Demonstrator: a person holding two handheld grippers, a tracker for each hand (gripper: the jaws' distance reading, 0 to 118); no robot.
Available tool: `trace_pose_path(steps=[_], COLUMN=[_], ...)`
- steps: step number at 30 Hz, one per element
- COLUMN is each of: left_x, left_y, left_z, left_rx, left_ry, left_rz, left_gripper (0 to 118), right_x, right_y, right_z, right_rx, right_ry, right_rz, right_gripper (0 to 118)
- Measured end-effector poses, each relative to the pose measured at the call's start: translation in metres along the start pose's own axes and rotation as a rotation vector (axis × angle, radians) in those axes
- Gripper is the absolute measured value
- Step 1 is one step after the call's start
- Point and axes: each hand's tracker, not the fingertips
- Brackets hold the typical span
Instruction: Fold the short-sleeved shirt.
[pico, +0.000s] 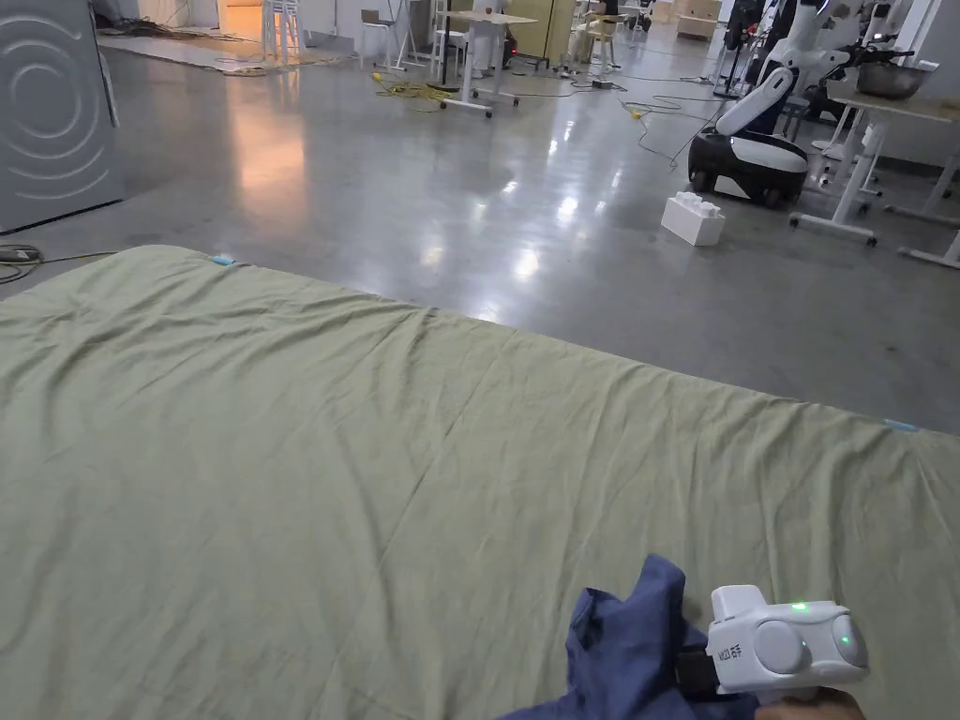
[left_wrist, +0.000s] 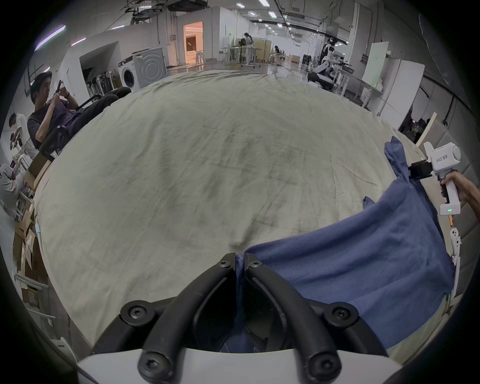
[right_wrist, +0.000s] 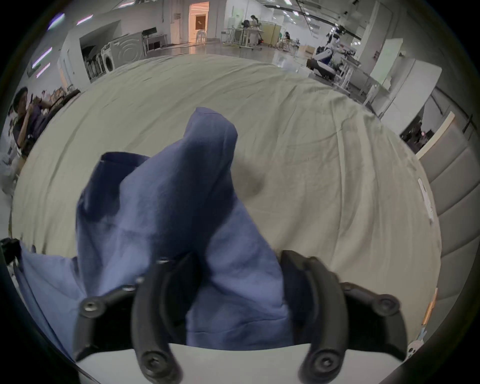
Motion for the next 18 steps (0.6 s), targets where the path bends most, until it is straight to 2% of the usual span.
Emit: trace_pose_path(steps=[1,2,3,4,7,13,18], left_x=[0.000,0.000,0.002,0.002,0.003,0.000,0.009], left_y=[0.000,0.000,-0.004,-0.005,-0.006,-0.001,0.015], left_z=[0.000,0.000,-0.007,-0.007,-0.002,0.010,0.047], left_rx=[-0.001,-0.002,0.002,0.004,0.011,0.062,0.165], left_ry=[0.002,0.004,-0.004,-0.006,-0.013,-0.022,-0.050], left_rz=[-0.006,-0.013,-0.010,-0.011,-0.006,0.011,0.002], left_gripper=[6,6,6,6,6,6,6], right_x=[0.006,0.006,0.002,-0.001,-0.017,-0.014,-0.006], right_y=[0.002,0.003,0.003,0.002,-0.006,-0.030,-0.057], right_z=[-0.007,-0.010,-0.010,-0.010,0.005,0.080,0.159], right_rx=[0.006,0.020,0.032,0.037,0.073,0.313,0.438], right_ry=[-0.005,-0.012,-0.014,-0.031,-0.073,-0.118,-0.172], right_rz=[0.003,0.022,0.037,0.058,0.063,-0.053,-0.139], right_gripper=[26,20,20,3,2,1,1])
